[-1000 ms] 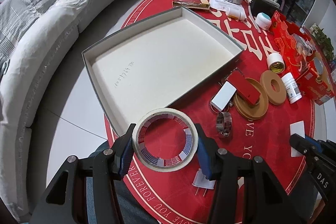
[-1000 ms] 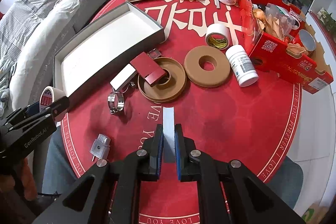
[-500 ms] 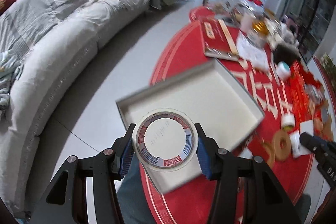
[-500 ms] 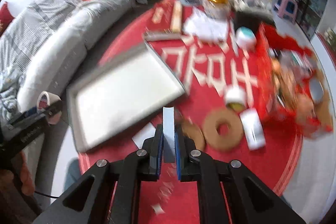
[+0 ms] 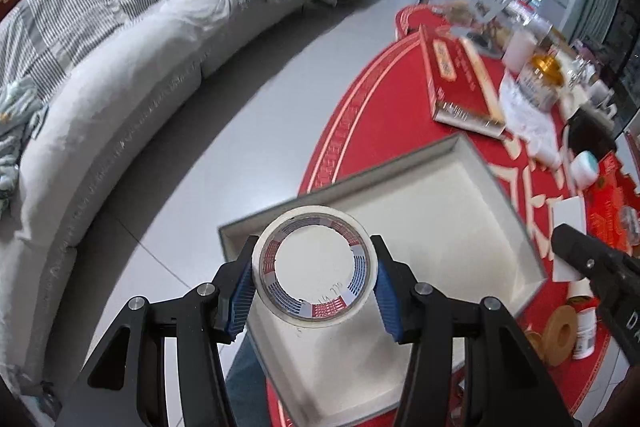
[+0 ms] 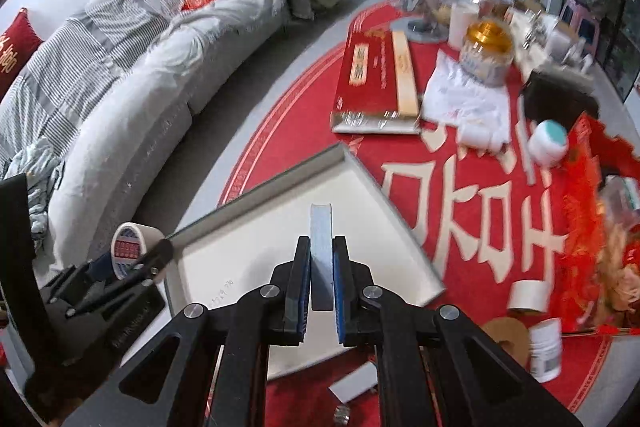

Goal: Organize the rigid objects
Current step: 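Carry the tape roll and white block over the gray tray with both tools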

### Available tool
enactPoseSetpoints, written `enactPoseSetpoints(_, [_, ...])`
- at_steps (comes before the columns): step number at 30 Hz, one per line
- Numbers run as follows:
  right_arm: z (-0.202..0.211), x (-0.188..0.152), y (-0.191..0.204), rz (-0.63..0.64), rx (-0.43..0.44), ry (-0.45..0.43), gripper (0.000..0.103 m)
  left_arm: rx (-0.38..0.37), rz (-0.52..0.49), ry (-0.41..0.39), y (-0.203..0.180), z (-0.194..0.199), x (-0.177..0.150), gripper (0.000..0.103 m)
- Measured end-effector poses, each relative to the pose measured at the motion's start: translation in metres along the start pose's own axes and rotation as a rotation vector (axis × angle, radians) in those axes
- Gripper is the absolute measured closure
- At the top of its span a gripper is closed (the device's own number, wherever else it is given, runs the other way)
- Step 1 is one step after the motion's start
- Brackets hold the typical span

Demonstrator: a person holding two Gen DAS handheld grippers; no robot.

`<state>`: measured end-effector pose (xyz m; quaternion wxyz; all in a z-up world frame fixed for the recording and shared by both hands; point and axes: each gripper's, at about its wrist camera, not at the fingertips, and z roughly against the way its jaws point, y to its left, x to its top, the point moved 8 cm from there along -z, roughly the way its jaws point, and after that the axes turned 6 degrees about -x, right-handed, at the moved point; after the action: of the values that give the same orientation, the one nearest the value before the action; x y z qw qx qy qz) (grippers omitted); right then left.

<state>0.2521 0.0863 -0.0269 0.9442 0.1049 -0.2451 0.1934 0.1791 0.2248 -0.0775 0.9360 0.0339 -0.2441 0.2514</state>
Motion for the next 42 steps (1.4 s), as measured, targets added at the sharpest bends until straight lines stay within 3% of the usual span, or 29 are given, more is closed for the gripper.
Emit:
enactPoseSetpoints(9, [-0.052, -0.025, 0.000, 0.025, -0.028, 0.115, 0.092, 0.009, 0.003, 0.099, -0.005, -0.045, -0.020, 0.047])
enactPoseSetpoints(42, [-0.083, -0.035, 0.005, 0.035, -0.039, 0.172, 0.092, 0.013, -0.003, 0.149, -0.008, -0.075, -0.026, 0.047])
